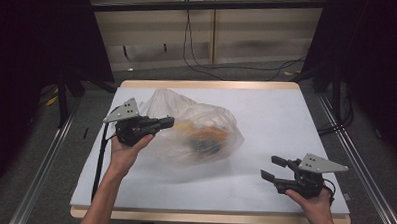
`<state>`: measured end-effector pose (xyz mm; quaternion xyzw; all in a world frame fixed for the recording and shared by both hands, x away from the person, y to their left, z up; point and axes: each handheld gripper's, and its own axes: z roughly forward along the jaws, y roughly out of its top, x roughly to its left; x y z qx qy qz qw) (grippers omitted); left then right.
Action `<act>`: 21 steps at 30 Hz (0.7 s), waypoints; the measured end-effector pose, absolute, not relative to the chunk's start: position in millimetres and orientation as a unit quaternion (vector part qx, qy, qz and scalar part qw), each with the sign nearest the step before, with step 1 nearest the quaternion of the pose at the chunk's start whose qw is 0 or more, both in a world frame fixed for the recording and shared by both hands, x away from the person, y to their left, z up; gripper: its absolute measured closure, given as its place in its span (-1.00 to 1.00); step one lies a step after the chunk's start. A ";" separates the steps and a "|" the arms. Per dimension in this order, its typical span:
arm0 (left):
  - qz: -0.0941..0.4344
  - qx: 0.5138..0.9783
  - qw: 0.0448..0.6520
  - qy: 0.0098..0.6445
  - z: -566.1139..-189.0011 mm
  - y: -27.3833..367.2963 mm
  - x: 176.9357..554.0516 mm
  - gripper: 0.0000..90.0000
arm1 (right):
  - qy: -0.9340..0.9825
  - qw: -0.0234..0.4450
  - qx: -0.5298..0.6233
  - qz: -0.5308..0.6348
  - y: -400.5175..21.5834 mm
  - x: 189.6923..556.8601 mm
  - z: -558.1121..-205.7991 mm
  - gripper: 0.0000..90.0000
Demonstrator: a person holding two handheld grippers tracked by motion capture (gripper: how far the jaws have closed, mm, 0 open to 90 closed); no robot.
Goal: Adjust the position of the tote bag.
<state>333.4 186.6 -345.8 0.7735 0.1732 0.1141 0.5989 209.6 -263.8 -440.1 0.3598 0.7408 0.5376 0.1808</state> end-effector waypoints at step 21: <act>0.080 0.775 0.613 0.130 -312.2 149.9 330.8 1.00 | 0.731 0.188 0.273 0.596 -202.5 250.8 -369.0 -0.02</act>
